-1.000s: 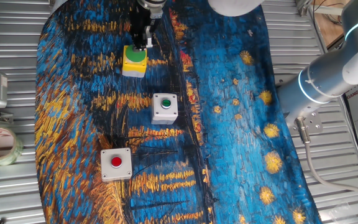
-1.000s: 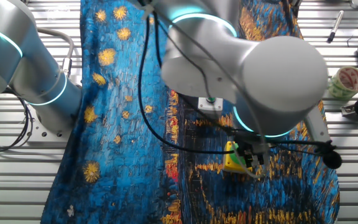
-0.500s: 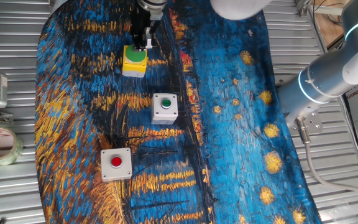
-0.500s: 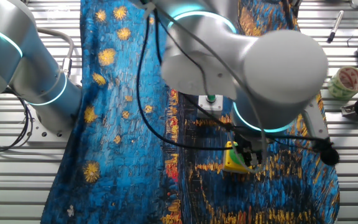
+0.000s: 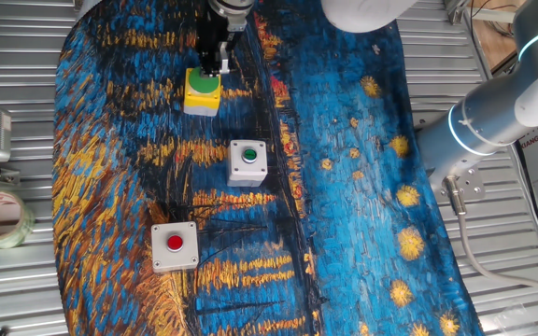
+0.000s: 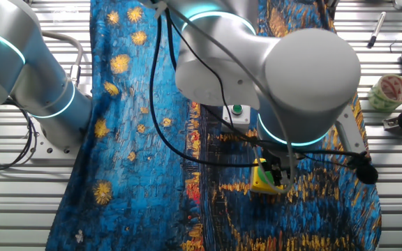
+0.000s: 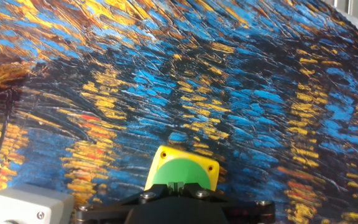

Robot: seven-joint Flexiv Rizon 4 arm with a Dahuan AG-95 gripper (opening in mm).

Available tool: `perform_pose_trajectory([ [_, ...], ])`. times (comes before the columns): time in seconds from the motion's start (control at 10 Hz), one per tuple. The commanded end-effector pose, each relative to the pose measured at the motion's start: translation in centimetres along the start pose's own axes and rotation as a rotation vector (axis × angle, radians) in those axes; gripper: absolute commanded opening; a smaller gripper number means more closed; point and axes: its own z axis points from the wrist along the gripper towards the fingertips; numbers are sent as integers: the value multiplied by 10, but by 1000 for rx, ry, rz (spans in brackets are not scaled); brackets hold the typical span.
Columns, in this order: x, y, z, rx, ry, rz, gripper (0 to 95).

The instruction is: Press three buttons from left to right in sequence

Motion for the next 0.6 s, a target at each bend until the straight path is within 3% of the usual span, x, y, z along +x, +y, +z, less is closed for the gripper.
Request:
perform_pose_trajectory([
  [0.1,1,1,0,0,1,1,0],
  [0.6,0,-1,8,-8,-7,10,0],
])
